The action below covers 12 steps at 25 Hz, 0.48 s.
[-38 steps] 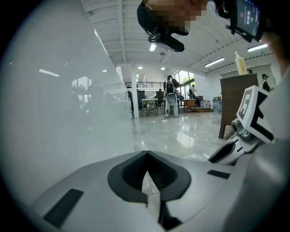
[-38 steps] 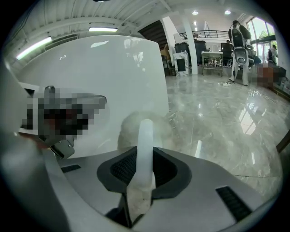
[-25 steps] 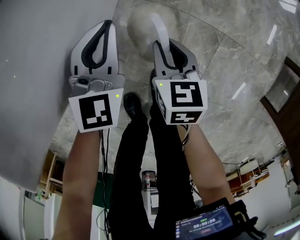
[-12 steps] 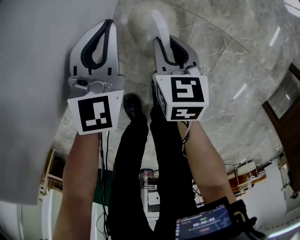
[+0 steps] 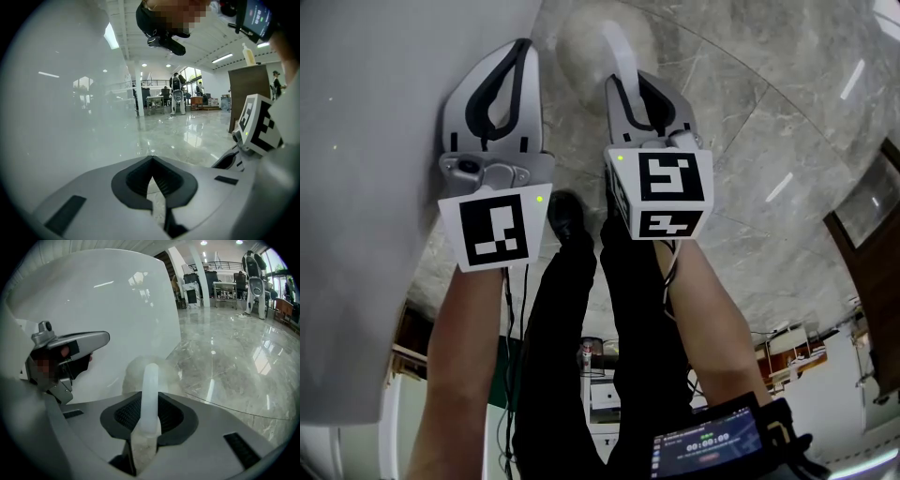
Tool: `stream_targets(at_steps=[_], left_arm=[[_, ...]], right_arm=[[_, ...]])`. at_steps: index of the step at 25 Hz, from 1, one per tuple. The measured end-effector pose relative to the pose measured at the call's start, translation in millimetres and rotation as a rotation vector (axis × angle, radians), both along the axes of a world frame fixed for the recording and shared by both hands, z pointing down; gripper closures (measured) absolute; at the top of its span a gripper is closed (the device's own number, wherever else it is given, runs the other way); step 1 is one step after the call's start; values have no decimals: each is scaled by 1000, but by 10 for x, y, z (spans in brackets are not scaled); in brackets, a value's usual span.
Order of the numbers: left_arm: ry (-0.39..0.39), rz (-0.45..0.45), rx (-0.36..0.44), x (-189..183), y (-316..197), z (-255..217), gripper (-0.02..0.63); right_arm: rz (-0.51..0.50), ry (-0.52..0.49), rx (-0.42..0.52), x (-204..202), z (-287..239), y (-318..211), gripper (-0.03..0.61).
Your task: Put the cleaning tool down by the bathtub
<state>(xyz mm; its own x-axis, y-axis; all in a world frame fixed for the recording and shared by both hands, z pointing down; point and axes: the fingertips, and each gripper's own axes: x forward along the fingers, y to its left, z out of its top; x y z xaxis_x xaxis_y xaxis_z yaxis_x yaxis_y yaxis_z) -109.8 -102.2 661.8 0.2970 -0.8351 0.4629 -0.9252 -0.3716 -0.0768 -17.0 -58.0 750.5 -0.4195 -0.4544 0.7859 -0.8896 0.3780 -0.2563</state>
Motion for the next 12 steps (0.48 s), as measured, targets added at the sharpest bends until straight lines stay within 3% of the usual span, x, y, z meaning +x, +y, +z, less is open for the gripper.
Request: stream_targets(at_steps=[12], left_arm=[[-9, 7, -11, -46, -11, -5, 600]], right_arm=[[-42, -14, -30, -183, 111, 25, 448]])
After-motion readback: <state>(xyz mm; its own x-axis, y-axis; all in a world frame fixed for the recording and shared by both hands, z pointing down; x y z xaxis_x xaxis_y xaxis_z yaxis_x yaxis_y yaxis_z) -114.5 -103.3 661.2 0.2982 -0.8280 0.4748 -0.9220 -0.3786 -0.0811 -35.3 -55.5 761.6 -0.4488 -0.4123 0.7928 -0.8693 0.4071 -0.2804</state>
